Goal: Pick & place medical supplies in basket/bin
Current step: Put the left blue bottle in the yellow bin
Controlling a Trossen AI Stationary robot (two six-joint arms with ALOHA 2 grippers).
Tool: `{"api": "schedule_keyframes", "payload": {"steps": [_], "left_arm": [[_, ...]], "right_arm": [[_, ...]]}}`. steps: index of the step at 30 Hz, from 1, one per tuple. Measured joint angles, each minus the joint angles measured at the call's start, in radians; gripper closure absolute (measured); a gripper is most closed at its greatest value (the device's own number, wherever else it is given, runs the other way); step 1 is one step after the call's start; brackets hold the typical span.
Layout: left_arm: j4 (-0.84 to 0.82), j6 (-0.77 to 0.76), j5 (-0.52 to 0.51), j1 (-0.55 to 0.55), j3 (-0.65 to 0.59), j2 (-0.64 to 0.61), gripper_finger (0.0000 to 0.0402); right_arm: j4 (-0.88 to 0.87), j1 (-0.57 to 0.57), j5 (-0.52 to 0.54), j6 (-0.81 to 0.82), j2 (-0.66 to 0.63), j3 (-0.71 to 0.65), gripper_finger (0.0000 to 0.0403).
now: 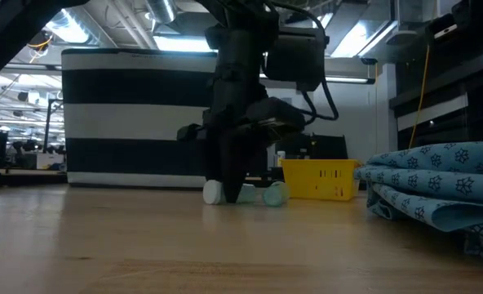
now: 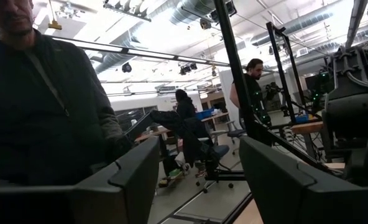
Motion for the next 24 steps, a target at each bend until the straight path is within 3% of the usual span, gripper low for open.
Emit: {"api": "schedule_keyframes", "payload": {"steps": [6, 16, 24], "left_arm": [[-0.004, 0.015, 0.014, 0.016, 0.011, -0.008, 0.0326], [-0.018, 0.041, -0.002, 0.074, 0.152, -0.083, 0.0325], [0.234, 0.092, -0.023, 0.137, 0.272, -0.110, 0.0324]], "right_arm": [[0.000, 0.000, 0.007, -0.001, 0.000, 0.000, 0.0179], [0.000, 0.000, 0.025, -0.025, 0.000, 0.000, 0.0179], [0.000, 0.000, 0.059, -0.052, 0.000, 0.000, 0.0179]]}}
